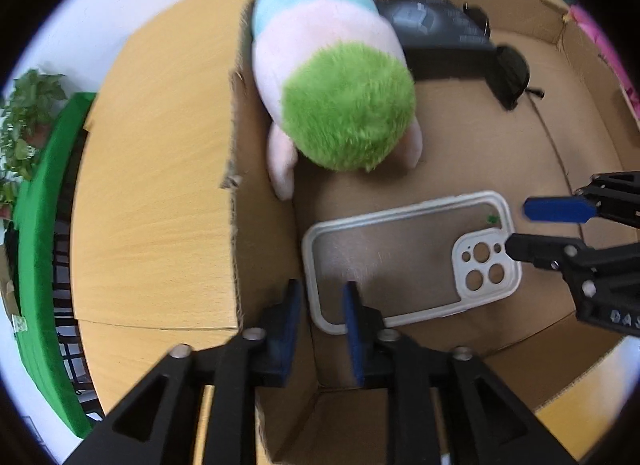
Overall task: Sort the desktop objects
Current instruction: 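Open both grippers to release the phone case in the box, withdraw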
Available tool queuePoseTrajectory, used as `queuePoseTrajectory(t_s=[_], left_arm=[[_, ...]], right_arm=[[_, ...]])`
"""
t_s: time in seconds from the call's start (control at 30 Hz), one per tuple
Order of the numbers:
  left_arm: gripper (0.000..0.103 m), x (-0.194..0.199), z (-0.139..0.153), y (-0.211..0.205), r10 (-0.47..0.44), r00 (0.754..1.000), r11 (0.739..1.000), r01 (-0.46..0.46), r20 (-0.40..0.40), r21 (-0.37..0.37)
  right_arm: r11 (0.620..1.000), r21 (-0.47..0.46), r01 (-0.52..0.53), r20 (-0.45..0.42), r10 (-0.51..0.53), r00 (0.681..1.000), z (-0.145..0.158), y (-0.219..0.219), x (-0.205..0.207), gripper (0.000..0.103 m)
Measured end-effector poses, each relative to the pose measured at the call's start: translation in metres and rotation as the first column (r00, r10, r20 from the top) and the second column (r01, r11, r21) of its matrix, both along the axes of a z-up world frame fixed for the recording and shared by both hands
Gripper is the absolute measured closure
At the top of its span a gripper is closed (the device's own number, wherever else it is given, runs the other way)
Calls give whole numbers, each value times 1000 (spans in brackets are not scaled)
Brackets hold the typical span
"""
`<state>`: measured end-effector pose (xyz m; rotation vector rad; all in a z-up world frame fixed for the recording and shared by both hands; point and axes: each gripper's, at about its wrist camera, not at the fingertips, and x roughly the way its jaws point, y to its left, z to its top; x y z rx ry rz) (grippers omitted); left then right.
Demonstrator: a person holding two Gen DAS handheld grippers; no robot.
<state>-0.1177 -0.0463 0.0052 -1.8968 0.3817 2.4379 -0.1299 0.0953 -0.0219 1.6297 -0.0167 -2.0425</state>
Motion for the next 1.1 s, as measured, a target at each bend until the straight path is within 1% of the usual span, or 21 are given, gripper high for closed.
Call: queuePoseTrajectory(t_s=[0.03, 0.07, 0.1, 0.13, 0.17, 0.23, 0.27, 0.3, 0.33, 0.37, 0.43, 0.47, 0.5, 0.57, 0.63, 0.7, 0.73, 0.77, 0.8, 1.0, 1.1], left_arm=[[72, 7, 9, 0, 0, 999, 1000, 0, -42, 13], [69, 13, 19, 0, 5, 996, 1000, -2, -87, 24], [62, 23, 31, 0, 11, 988, 999, -5, -154, 37], [54, 35, 43, 1, 15, 975, 999, -5, -221, 48], [49, 49, 55, 2, 19, 954, 998, -1, -298, 61], [29, 79, 75, 4, 33, 893, 996, 8, -448, 89], [25, 92, 83, 6, 40, 856, 995, 14, -515, 99], [23, 102, 87, 5, 42, 822, 994, 25, -568, 109], [23, 106, 87, 6, 44, 801, 993, 31, -598, 115], [23, 106, 85, 3, 51, 791, 992, 29, -609, 120], [23, 101, 76, 4, 68, 796, 990, 23, -602, 142], [23, 99, 67, 4, 82, 807, 988, 9, -584, 151], [23, 87, 62, 4, 90, 821, 988, -3, -564, 154], [23, 85, 46, 2, 109, 853, 985, -25, -511, 168], [24, 89, 30, 0, 129, 880, 976, -32, -458, 214], [25, 88, 12, -1, 158, 910, 963, -57, -382, 263], [25, 90, 8, 0, 164, 911, 962, -63, -379, 264], [25, 93, 7, 3, 151, 902, 969, -54, -405, 242], [24, 96, 6, 6, 141, 900, 973, -48, -412, 227], [24, 102, 3, 13, 135, 902, 977, -51, -410, 208], [25, 104, 6, 9, 137, 907, 970, -41, -398, 239]], right_arm=[[1000, 16, 4, -54, -3, 999, 10, 3, 7, 51], [999, 31, 14, -105, -11, 994, 20, 5, 14, 46], [998, 44, 35, -175, -27, 984, 33, 10, 25, 37], [997, 49, 66, -259, -51, 965, 49, 14, 39, 28], [994, 48, 99, -332, -78, 940, 62, 21, 52, 23], [981, 42, 189, -487, -145, 861, 86, 39, 84, 3], [972, 34, 231, -540, -177, 823, 94, 41, 96, 0], [963, 16, 270, -576, -212, 789, 99, 49, 109, 0], [954, -2, 300, -591, -243, 769, 101, 58, 118, 0], [947, -9, 321, -598, -262, 758, 102, 65, 122, 0], [932, -8, 362, -615, -289, 733, 102, 65, 133, 0], [928, -5, 371, -621, -294, 726, 101, 66, 136, 0], [925, 1, 380, -625, -296, 722, 100, 67, 139, 0], [923, 1, 385, -630, -299, 717, 99, 67, 142, 0], [921, -2, 390, -632, -304, 713, 97, 71, 148, 0], [922, -6, 386, -629, -303, 715, 93, 75, 153, 0], [924, -7, 383, -625, -303, 720, 91, 75, 154, 0], [925, -7, 380, -620, -302, 724, 90, 77, 156, 0], [925, -6, 381, -618, -303, 725, 89, 79, 158, 0], [923, -5, 384, -633, -300, 714, 88, 84, 166, 0], [929, -5, 370, -627, -291, 723, 86, 84, 166, 0]])
